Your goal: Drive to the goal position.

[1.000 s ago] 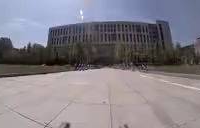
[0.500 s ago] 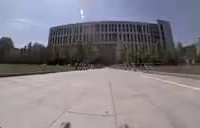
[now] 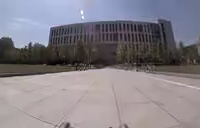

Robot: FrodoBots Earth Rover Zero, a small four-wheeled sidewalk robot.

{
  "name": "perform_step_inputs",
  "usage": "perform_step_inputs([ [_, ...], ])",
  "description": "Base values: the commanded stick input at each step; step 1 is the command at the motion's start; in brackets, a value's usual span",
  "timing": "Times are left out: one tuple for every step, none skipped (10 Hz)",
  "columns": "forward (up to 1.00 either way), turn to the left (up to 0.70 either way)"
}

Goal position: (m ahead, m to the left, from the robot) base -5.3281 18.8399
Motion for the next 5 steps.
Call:
perform_step_inputs([
  [0.70,-0.03],
  [0.70,-0.20],
  [0.70,-0.35],
  [0.70,-0.35],
  [0.70,-0.35],
])
